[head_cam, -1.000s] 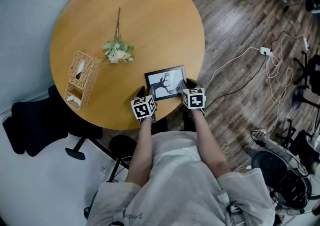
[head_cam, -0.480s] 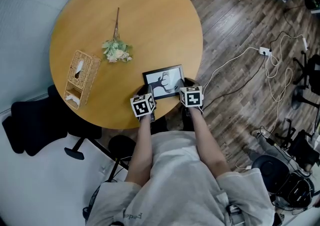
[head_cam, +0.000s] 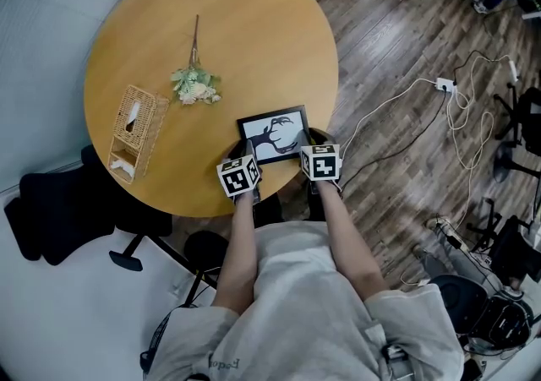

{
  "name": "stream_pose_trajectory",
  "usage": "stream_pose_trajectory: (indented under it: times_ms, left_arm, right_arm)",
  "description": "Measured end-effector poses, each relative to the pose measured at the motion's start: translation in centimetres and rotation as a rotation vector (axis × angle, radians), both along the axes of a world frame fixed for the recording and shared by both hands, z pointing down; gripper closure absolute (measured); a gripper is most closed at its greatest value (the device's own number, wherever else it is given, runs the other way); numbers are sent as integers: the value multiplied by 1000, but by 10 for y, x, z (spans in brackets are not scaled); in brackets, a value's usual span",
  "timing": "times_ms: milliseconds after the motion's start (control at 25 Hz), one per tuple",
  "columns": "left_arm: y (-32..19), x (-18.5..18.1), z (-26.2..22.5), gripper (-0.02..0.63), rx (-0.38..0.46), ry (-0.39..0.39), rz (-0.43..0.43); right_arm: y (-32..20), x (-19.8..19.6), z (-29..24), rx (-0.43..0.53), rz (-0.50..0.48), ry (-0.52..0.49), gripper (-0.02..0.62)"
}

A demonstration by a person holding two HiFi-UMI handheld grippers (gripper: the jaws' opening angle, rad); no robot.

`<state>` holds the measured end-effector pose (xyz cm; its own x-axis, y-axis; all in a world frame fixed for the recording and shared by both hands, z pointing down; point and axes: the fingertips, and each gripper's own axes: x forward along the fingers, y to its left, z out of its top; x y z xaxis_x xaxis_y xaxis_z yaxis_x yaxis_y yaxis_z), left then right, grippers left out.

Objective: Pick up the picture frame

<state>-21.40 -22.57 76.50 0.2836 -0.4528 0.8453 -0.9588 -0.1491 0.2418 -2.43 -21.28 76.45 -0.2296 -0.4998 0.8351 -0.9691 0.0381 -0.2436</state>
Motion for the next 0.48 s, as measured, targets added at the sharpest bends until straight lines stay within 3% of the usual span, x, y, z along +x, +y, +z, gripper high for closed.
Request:
stream_pose_trajectory:
  times_ms: [480]
  left_arm:
    - [-5, -2, -46, 518, 119, 14, -11]
  right_arm:
    - [-6, -1, -42, 117, -4, 0, 522]
